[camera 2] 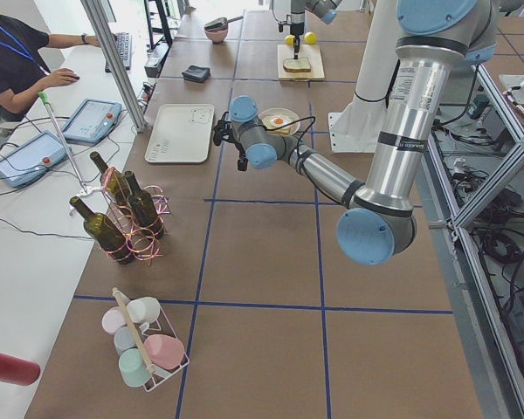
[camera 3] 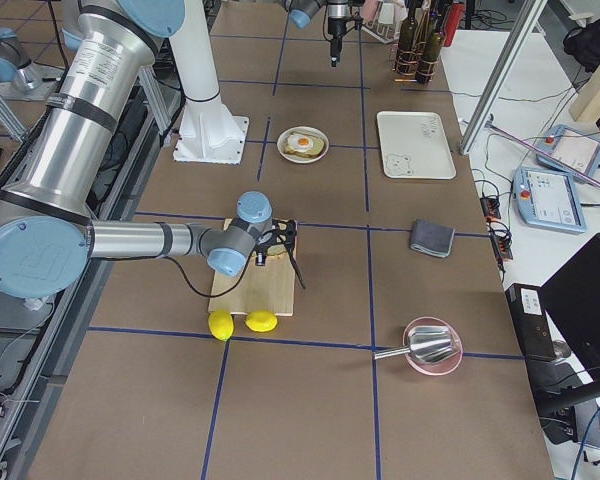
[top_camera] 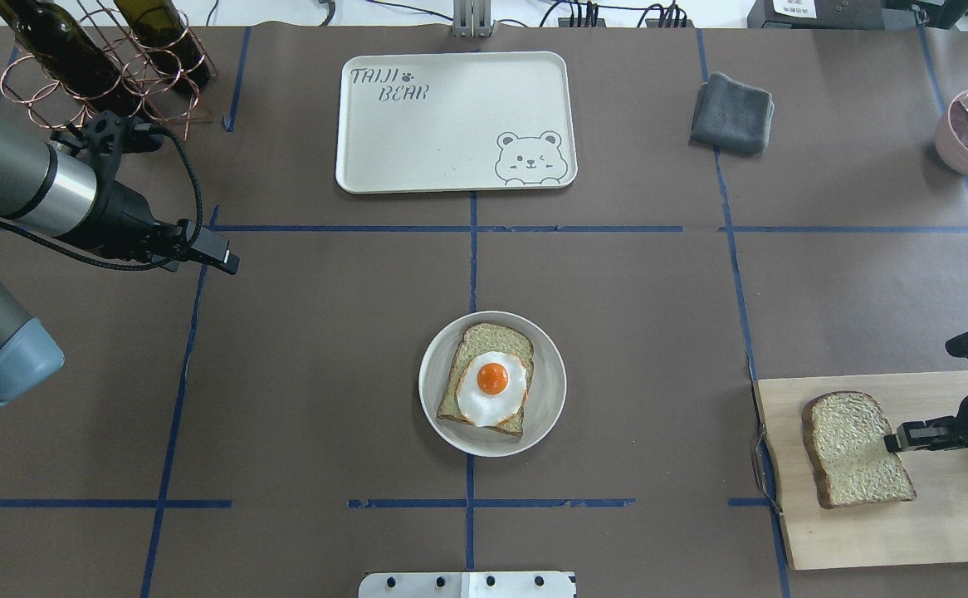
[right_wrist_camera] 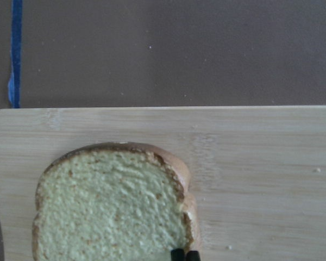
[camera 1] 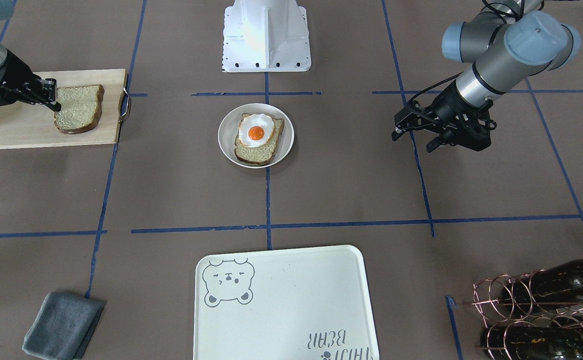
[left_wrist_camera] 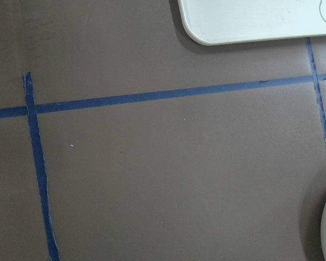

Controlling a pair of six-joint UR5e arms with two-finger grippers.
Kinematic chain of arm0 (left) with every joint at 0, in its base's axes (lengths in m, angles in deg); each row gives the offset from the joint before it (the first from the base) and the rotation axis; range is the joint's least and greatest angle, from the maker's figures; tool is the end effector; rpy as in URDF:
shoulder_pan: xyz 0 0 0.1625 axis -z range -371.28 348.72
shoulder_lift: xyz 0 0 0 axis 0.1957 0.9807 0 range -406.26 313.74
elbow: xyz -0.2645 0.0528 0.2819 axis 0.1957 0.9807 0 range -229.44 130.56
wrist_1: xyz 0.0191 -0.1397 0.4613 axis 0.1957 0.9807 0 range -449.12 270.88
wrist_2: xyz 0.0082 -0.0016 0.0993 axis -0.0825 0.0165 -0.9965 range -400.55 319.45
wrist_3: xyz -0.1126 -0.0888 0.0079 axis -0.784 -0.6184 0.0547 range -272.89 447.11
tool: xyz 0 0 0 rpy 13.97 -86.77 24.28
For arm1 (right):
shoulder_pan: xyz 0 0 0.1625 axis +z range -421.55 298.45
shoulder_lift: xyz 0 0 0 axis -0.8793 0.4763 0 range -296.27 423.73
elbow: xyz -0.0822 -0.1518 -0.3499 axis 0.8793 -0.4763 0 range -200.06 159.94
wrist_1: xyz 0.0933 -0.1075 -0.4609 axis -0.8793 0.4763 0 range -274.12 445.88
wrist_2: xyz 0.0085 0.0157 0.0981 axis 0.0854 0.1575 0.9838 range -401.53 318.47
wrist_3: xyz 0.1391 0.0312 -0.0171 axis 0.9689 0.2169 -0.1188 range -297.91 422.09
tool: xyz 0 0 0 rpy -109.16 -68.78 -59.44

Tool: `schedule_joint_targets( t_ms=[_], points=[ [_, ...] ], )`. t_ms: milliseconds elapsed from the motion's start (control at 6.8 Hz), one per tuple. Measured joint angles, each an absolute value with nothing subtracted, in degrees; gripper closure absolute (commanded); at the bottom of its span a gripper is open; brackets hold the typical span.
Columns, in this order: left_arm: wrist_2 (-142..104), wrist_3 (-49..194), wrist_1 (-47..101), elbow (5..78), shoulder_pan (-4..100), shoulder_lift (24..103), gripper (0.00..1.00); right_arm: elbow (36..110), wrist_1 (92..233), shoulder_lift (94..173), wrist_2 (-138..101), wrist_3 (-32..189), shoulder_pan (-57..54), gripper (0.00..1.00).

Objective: Make sandwich and place on tray
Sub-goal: 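Grasp the bread slice edge with the right gripper and lift it, then carry the bread slice with the right gripper and lay it over the egg toast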

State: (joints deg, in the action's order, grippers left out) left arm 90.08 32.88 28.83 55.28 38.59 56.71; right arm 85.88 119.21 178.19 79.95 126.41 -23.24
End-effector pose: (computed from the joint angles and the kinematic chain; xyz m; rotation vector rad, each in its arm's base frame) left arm 0.3849 -0.5183 0.3064 0.1528 1.1187 0.1245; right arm -0.3207 -0.3276 0.5937 -0.0040 -0.9657 -0.0277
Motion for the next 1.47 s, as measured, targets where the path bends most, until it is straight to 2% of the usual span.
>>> schedule_joint_targets(
  t_ms=[441,882,1029,1471],
  points=[
    [90.07,32.88,28.81,55.28,38.60,56.77,0.00,86.64,112.69,178.91,82.75,126.66,-22.36,1.00],
    [90.08,32.86,28.77,55.25,38.63,56.75,0.00,86.01,102.81,177.58,91.98,129.53,-14.79,1.00],
    [90.10,32.82,28.77,55.17,38.63,56.76,0.00,85.96,100.89,174.78,92.81,133.07,-13.88,1.00],
    [90.08,32.81,28.81,54.51,38.56,57.42,0.00,85.13,100.16,159.94,92.58,144.74,-13.62,1.00]
  ],
)
